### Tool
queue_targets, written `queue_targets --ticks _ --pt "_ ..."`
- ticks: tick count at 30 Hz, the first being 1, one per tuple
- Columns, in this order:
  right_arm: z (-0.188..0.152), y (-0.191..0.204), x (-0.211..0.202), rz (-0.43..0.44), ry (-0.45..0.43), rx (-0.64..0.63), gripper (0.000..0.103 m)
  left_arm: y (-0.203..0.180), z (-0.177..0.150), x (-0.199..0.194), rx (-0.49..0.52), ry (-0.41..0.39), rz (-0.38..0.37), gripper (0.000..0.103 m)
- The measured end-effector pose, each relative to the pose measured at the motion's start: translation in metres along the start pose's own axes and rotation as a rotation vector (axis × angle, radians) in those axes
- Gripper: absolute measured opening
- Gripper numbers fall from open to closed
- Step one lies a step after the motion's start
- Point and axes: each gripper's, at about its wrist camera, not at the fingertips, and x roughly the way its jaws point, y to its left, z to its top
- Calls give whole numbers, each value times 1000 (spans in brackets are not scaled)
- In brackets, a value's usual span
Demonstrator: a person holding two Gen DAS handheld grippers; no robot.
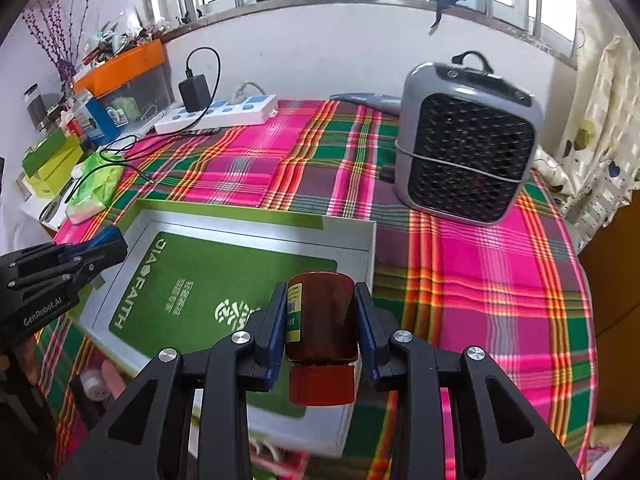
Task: Organize rigid objects
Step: 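Carry the blue USB stick and brown jar over the green box with both tools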
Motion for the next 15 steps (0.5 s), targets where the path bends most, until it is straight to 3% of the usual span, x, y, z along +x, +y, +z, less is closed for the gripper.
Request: queue_targets --ticks 15 --pt "8 3 31 15 32 -35 33 1 3 28 -1 38 19 15"
